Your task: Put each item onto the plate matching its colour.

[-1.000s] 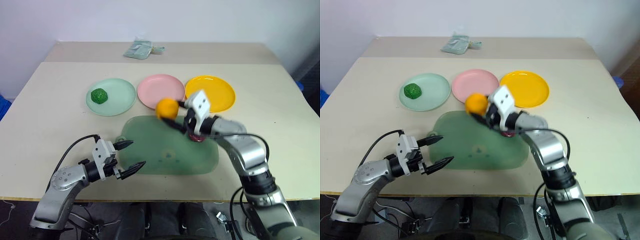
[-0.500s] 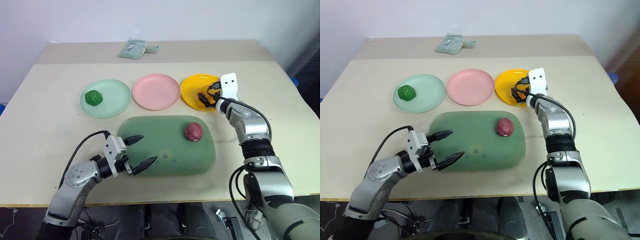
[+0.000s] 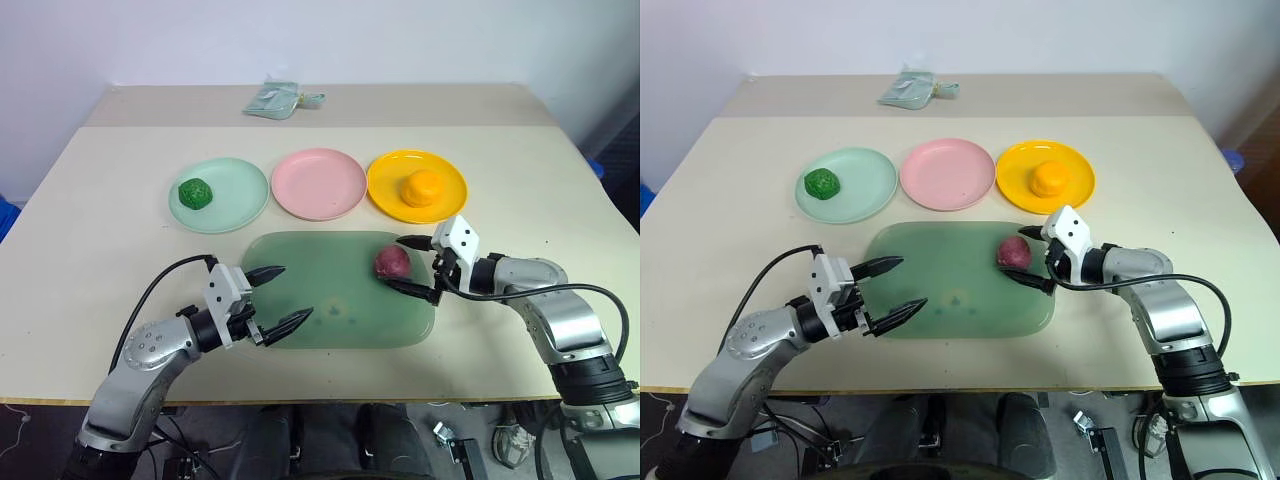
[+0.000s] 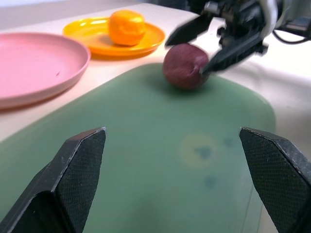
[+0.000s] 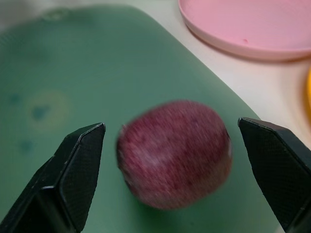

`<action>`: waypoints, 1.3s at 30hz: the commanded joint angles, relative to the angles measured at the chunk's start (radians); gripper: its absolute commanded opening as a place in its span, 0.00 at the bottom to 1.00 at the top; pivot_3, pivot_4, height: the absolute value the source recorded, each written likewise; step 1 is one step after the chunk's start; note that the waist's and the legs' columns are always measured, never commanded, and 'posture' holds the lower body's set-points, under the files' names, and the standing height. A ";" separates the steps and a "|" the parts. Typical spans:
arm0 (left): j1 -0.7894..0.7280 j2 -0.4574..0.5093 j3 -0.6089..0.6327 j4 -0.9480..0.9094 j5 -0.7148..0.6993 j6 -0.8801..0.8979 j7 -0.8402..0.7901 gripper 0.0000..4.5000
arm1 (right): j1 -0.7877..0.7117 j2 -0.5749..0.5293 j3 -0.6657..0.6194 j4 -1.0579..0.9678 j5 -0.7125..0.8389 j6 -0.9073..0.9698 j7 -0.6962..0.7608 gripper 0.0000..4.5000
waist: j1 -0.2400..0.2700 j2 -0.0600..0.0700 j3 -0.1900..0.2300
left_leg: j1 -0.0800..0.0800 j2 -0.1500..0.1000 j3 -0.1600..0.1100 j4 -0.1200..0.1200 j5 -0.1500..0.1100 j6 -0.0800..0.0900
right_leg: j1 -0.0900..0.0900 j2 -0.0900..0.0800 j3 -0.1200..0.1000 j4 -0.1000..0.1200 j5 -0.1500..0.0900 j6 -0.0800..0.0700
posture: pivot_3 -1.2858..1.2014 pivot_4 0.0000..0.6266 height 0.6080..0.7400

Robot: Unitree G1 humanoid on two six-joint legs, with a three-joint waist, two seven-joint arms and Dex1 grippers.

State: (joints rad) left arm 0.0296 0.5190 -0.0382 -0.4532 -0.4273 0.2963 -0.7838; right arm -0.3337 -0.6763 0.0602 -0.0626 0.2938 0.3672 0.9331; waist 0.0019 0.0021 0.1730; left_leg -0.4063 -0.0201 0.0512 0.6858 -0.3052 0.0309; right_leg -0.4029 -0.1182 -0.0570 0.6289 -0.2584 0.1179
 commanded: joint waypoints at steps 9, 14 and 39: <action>0.002 0.000 0.047 -0.017 -0.014 0.004 0.024 1.00 | -0.164 0.198 -0.007 0.045 -0.026 -0.018 -0.179 0.58 | 0.001 0.000 0.000 | -0.001 0.000 0.000 0.000 0.000 0.000 | 0.000 0.000 0.000 -0.001 0.000 0.000 | 0.52 0.24 1.00; -0.003 -0.046 0.101 0.014 0.006 -0.019 0.110 1.00 | -0.384 0.436 0.039 0.340 -0.176 -0.077 -0.475 0.58 | -0.015 0.000 0.000 | -0.001 0.000 0.000 0.000 0.001 -0.002 | -0.001 0.000 0.000 0.000 0.000 0.000 | 0.52 0.24 1.00; 0.171 -0.003 0.451 0.176 0.038 -0.189 0.234 1.00 | -0.135 0.043 -0.177 0.305 0.015 -0.270 0.004 0.99 | -0.014 0.000 0.000 | -0.002 0.000 0.001 -0.001 0.000 -0.001 | -0.001 0.001 -0.001 -0.001 0.000 0.000 | 0.52 0.24 1.00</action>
State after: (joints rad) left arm 0.1927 0.4999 0.3614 -0.2759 -0.3802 0.1376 -0.5387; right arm -0.4842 -0.5999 -0.0794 0.2974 0.2618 0.0820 0.8711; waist -0.0122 0.0022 0.1731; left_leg -0.4076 -0.0199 0.0518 0.6846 -0.3048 0.0303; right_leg -0.4038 -0.1174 -0.0583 0.6278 -0.2587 0.1175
